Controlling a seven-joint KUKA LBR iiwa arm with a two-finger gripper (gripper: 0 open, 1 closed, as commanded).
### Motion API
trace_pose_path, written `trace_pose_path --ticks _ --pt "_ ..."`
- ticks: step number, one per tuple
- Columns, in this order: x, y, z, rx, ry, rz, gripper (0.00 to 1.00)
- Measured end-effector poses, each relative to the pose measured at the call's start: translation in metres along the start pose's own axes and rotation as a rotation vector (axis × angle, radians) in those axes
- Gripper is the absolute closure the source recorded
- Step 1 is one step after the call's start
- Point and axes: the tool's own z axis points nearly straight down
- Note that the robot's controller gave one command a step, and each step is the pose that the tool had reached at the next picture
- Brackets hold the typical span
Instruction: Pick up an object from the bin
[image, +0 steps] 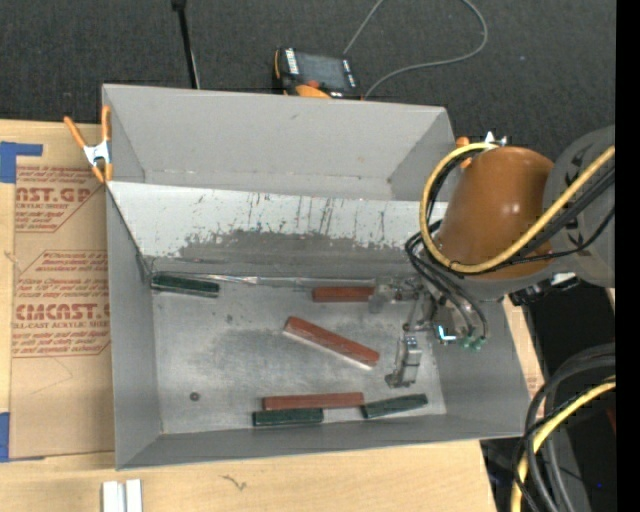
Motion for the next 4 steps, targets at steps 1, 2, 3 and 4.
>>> trace_pose_path --ticks 1,2,3,4 --pt "-0.013 0.005 0.122 0.000 -0.001 -0.003 0.00" --pt "-0.015 0.005 0.115 0.000 -0.004 -0.004 1.00" --pt "-0.042 0.021 0.032 0.002 -0.014 -0.355 1.00" --pt "-0.041 0.021 0.034 0.001 -0.009 -0.352 0.00"
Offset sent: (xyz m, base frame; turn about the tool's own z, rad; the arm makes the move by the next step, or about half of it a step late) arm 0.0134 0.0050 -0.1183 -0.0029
